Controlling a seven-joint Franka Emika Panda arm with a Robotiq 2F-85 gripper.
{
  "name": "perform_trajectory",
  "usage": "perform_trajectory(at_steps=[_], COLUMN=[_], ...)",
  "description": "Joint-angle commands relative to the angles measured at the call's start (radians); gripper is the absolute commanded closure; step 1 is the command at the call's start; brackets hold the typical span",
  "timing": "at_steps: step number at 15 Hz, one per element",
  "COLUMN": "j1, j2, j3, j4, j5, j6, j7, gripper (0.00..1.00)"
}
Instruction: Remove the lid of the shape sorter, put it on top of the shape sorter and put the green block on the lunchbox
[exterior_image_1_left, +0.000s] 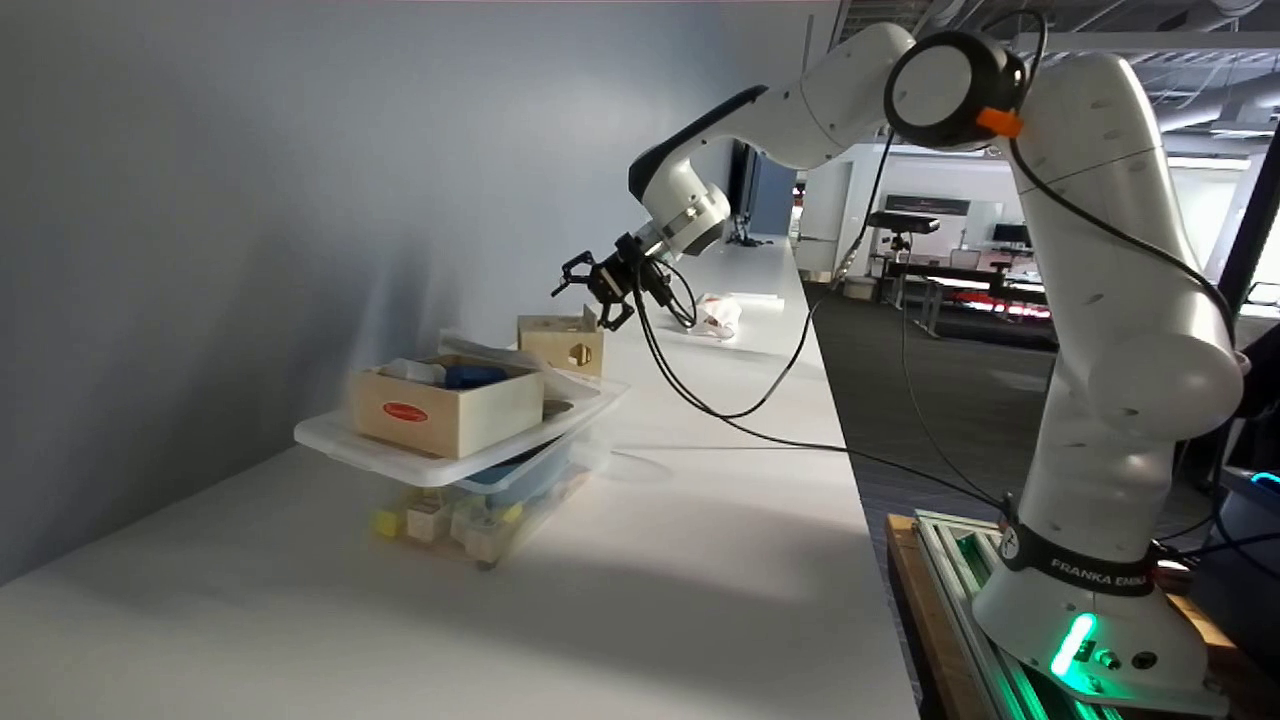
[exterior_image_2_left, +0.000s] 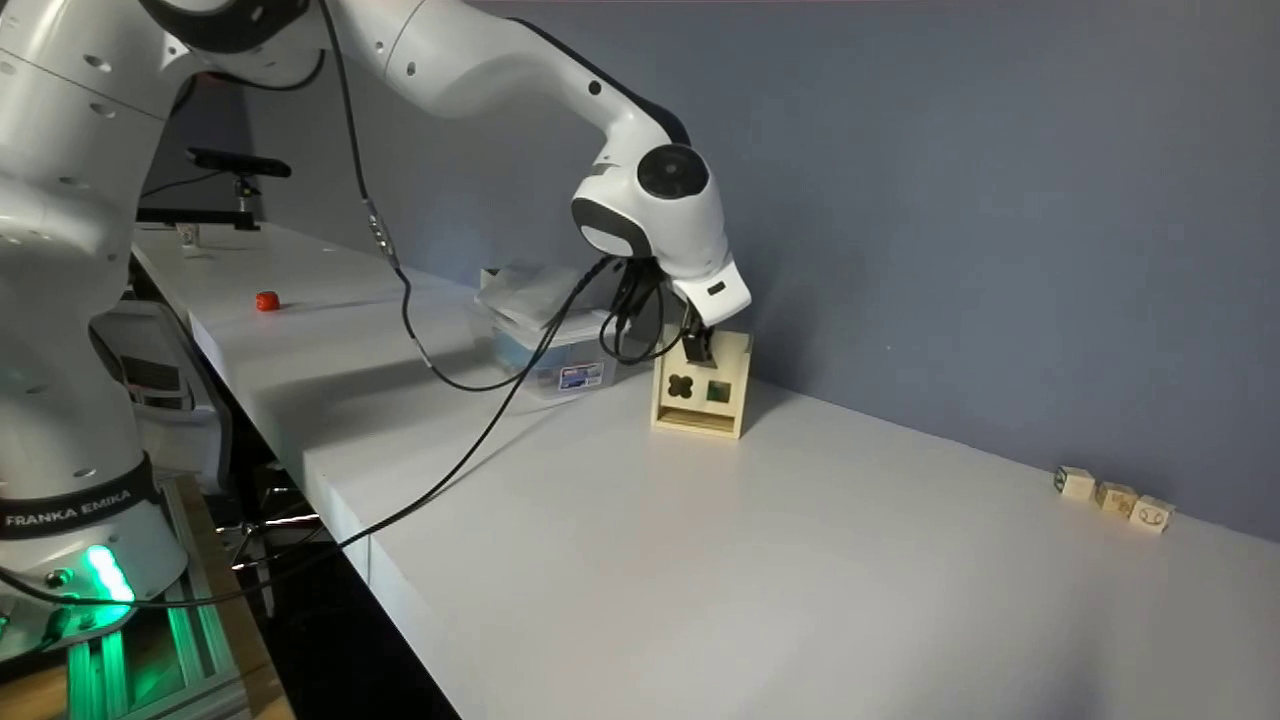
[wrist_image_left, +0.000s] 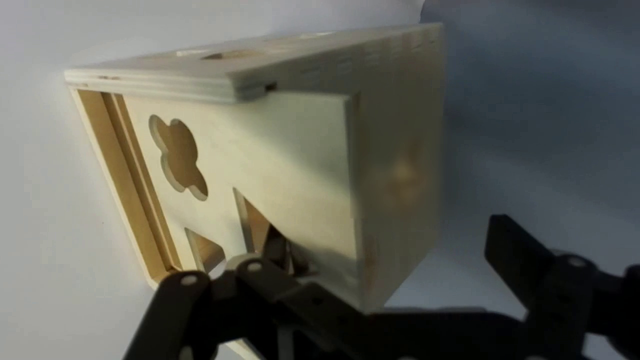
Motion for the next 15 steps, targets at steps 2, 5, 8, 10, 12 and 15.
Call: perform_trajectory(at_steps=[2, 5, 8, 10, 12, 15], j1=[0.001, 0.004, 0.004, 0.004, 0.002, 0.001], j2=[-0.064, -0.086, -0.099, -0.094, -0.1, -0.117], j3=[0.008, 0.008, 0.007, 0.007, 0.01, 0.013], j4=[-0.025, -0.028, -0.028, -0.021, -0.021, -0.026], j5=[0.036, 0.035, 0.036, 0.038, 0.05, 0.073], j6=[0.009, 0.007, 0.0, -0.004, -0.007, -0.013], j7=[-0.061, -0.075, -0.082, -0.076, -0.083, -0.106], gripper=[0.0, 0.0, 0.0, 0.0, 0.0, 0.0])
